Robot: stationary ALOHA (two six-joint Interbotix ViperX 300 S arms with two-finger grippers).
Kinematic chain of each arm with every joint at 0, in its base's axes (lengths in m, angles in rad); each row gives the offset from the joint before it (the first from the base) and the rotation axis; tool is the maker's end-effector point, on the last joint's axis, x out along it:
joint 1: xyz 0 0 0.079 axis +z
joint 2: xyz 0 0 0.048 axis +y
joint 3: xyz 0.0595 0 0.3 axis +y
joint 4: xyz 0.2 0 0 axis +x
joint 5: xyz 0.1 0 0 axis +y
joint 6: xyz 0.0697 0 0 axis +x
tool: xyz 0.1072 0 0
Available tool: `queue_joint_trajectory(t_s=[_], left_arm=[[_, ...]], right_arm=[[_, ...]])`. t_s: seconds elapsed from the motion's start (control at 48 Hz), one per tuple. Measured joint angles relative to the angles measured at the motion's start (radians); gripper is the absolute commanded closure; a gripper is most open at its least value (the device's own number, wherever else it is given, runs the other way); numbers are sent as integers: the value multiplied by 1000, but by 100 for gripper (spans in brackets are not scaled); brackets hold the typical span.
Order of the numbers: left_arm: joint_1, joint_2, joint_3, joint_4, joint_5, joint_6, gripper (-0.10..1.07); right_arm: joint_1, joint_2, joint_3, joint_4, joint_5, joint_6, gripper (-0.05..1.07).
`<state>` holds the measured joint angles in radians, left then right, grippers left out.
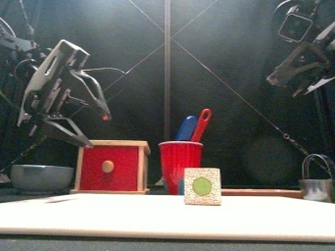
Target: Put salmon sushi on cutting board
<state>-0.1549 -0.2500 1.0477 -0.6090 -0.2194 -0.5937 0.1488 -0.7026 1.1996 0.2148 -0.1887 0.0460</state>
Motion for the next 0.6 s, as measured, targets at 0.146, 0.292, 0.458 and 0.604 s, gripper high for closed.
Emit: queue_joint_trajectory(t_s=[0.146,0.292,0.458,0.604], left_arm=[[2,-58,31,-25,15,-2,11],[-2,-129,66,-92,100,-2,11],[9,-206,101,-137,201,-2,11],[64,-241,106,-92,235,-3,11]], right_arm=[[0,0,0,0,0,-2,100],[0,0,-2,2,0,0,100],[3,12,0,5,0,0,100],[3,34,0,-2,0,0,100]])
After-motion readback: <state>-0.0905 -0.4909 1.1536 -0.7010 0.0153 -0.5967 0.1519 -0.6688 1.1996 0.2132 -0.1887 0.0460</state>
